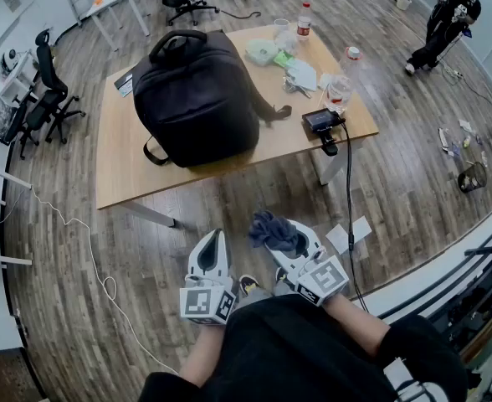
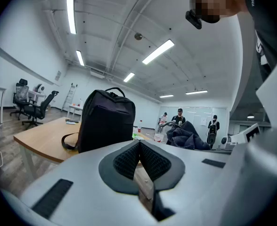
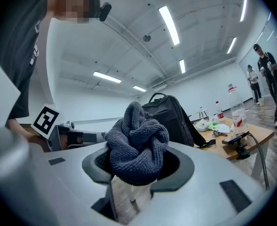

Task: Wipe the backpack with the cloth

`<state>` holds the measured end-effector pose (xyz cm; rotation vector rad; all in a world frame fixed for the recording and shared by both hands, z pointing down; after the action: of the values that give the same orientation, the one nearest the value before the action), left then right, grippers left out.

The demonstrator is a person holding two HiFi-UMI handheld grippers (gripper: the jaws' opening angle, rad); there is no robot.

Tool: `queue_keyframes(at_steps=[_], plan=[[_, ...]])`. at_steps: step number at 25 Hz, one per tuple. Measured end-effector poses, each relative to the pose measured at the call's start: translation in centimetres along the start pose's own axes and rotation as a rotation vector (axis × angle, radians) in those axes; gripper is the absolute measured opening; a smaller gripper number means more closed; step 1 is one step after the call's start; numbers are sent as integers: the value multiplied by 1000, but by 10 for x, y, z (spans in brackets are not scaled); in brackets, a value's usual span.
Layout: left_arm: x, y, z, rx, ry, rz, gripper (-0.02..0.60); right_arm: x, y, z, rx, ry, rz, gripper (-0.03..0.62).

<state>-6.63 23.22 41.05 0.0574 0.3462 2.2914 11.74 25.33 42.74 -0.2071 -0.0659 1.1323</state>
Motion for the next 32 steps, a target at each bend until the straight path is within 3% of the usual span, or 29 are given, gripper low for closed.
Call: queue_keyframes(at_steps=[20,27,32], plan=[[26,31,-3,-5,-15,-30,17,-16,26,1,2,8,17,175],[34,49,-3,24,-13,38,18,-31,45,1,-26,15,19,175],[24,54,1,62,14,149,18,-45,51,-5,-38,18,-34,175]])
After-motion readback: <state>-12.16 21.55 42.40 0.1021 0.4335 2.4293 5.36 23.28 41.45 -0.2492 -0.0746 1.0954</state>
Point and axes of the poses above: the fingertips, and each gripper's own axes: x backward along the fingers, y to its left, z out of its underside, the point moved 7 cm from there along x, backward along the fingers, and after that the axes turned 12 degrees about z, right-handed, at the moved point
